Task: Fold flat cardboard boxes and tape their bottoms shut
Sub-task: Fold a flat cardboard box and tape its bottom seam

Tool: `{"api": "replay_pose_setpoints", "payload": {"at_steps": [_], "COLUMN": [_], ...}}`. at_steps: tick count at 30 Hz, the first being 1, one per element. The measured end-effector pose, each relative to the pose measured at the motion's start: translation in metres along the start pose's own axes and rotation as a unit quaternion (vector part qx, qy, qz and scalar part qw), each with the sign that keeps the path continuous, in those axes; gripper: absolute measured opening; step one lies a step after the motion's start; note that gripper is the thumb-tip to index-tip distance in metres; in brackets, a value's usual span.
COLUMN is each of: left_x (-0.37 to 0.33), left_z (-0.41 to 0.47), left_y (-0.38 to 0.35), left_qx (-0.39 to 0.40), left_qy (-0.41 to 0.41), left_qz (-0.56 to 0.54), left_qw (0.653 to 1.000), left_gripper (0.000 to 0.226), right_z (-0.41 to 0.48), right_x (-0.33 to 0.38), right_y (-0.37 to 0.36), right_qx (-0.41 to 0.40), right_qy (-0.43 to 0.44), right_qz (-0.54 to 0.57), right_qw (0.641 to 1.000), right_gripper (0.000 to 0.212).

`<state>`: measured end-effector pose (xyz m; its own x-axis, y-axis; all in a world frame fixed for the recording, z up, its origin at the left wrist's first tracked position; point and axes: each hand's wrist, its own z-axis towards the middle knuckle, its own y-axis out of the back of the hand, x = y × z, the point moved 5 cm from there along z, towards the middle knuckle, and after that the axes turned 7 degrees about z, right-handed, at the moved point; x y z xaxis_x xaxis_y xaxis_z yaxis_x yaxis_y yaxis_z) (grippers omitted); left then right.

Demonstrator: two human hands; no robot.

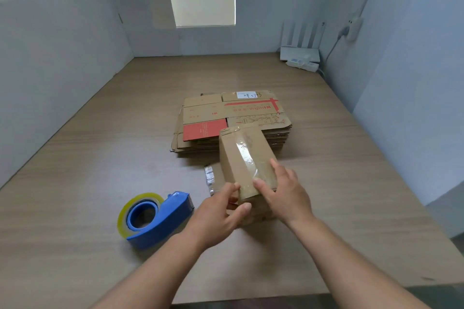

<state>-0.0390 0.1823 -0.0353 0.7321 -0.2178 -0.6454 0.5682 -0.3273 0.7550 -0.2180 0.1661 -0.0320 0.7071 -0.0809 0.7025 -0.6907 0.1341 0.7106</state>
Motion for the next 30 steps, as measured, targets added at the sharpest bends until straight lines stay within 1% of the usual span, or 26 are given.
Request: {"api": "replay_pose_setpoints", "payload": {"at_steps": [2, 3, 4, 7, 8, 9, 11, 13, 15, 16, 18, 20, 21, 23, 25, 27, 29, 30], "left_x": [-0.007, -0.009, -0.011, -0.011, -0.010, -0.009, -0.010, -0.012, -0.011, -0.008, 0.004, 0.014, 0.016, 0.014, 0.008, 0.003, 0.002, 0.003], "left_z": [0.006, 0.011, 0.017, 0.038, 0.045, 0.052, 0.063, 0.069, 0.067, 0.064, 0.057, 0.046, 0.039, 0.028, 0.022, 0.018, 0.011, 0.005], "left_y": [-0.003, -0.001, 0.005, 0.032, 0.038, 0.041, 0.038, 0.029, 0.025, 0.025, 0.027, 0.026, 0.023, 0.014, 0.005, 0.001, 0.003, 0.004], "left_qx": [0.025, 0.017, -0.011, -0.156, -0.178, -0.176, -0.126, -0.081, -0.072, -0.075, -0.080, -0.068, -0.053, -0.012, 0.014, 0.012, -0.010, -0.019], "left_qy": [-0.007, -0.008, -0.001, 0.044, 0.062, 0.080, 0.110, 0.128, 0.141, 0.157, 0.201, 0.243, 0.260, 0.267, 0.252, 0.233, 0.219, 0.211], "left_qz": [-0.011, -0.015, -0.021, -0.017, -0.005, 0.008, 0.015, 0.012, 0.008, -0.007, -0.050, -0.092, -0.115, -0.153, -0.182, -0.175, -0.122, -0.085], "left_qw": [1.000, 1.000, 1.000, 0.987, 0.982, 0.981, 0.986, 0.988, 0.987, 0.985, 0.975, 0.963, 0.957, 0.951, 0.950, 0.956, 0.968, 0.974], "left_gripper": [0.051, 0.051, 0.051, 0.052, 0.056, 0.061, 0.068, 0.061, 0.052, 0.054, 0.069, 0.087, 0.095, 0.106, 0.103, 0.093, 0.086, 0.083], "right_z": [0.006, 0.008, 0.008, 0.004, 0.002, 0.000, -0.003, -0.003, 0.001, 0.004, 0.012, 0.018, 0.021, 0.026, 0.032, 0.038, 0.043, 0.045], "right_x": [-0.012, -0.019, -0.025, -0.040, -0.044, -0.048, -0.054, -0.059, -0.064, -0.066, -0.069, -0.071, -0.069, -0.062, -0.056, -0.054, -0.053, -0.052], "right_y": [0.016, 0.024, 0.032, 0.053, 0.059, 0.064, 0.071, 0.075, 0.080, 0.083, 0.091, 0.100, 0.102, 0.100, 0.088, 0.074, 0.063, 0.058], "right_qx": [0.024, 0.044, 0.064, 0.126, 0.149, 0.172, 0.210, 0.227, 0.202, 0.175, 0.097, 0.000, -0.044, -0.105, -0.106, -0.095, -0.091, -0.083], "right_qy": [-0.011, -0.010, -0.007, 0.005, 0.007, 0.010, 0.017, 0.015, -0.013, -0.033, -0.084, -0.145, -0.169, -0.184, -0.191, -0.193, -0.182, -0.181], "right_qz": [0.006, 0.004, -0.001, 0.005, 0.019, 0.028, 0.022, 0.010, 0.007, -0.004, -0.067, -0.148, -0.180, -0.206, -0.182, -0.136, -0.071, -0.036], "right_qw": [1.000, 0.999, 0.998, 0.992, 0.989, 0.985, 0.977, 0.974, 0.979, 0.984, 0.989, 0.978, 0.968, 0.955, 0.959, 0.967, 0.976, 0.979], "right_gripper": [0.074, 0.074, 0.074, 0.074, 0.073, 0.073, 0.073, 0.077, 0.087, 0.093, 0.104, 0.106, 0.102, 0.079, 0.060, 0.048, 0.043, 0.049]}}
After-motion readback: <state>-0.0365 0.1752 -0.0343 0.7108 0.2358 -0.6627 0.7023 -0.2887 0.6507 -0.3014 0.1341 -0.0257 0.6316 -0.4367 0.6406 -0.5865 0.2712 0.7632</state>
